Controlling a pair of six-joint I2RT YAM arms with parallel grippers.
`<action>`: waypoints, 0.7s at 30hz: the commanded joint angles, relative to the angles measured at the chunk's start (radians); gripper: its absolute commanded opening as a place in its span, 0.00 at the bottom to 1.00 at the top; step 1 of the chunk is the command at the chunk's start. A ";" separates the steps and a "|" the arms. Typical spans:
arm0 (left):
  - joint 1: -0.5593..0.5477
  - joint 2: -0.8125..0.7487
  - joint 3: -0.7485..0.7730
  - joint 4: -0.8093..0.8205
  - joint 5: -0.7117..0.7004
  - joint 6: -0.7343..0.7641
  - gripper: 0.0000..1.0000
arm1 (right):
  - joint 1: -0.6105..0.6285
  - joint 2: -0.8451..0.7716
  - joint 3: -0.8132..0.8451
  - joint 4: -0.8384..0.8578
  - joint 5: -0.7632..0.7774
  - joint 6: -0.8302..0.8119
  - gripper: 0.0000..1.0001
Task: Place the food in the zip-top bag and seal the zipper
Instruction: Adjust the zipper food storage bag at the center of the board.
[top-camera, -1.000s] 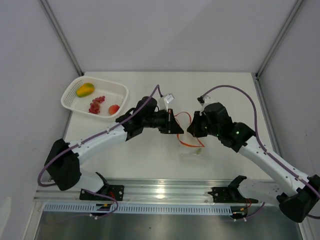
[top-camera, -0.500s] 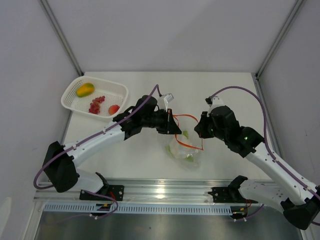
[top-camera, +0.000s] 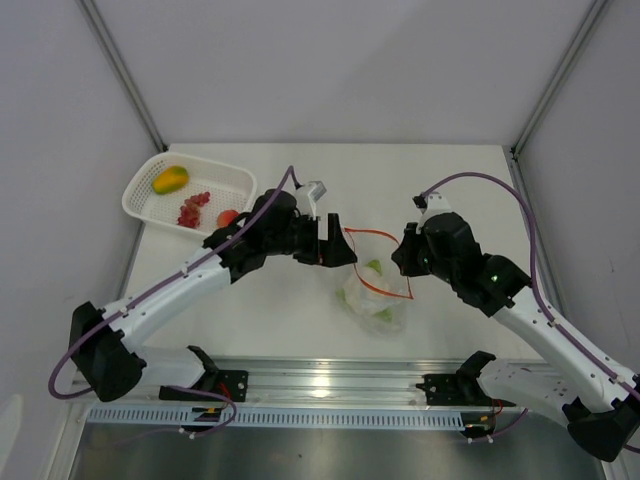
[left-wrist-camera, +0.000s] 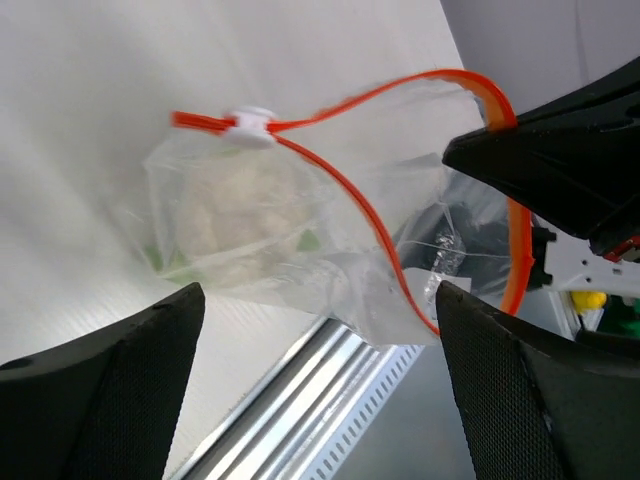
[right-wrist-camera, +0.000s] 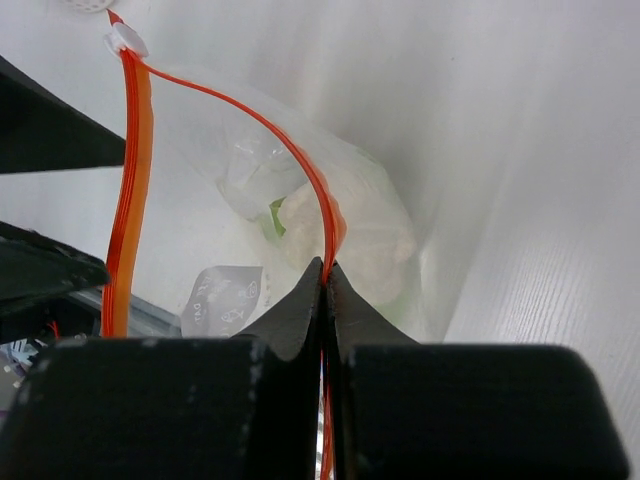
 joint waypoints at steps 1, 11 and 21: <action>0.044 -0.084 0.008 -0.051 -0.093 0.019 0.99 | -0.005 -0.005 0.018 0.015 0.044 -0.027 0.00; 0.223 -0.270 -0.072 -0.146 -0.273 -0.021 0.99 | -0.014 -0.012 0.052 0.034 0.116 -0.050 0.00; 0.361 -0.241 -0.098 -0.226 -0.506 -0.039 0.99 | -0.052 0.027 0.150 0.037 0.210 -0.149 0.00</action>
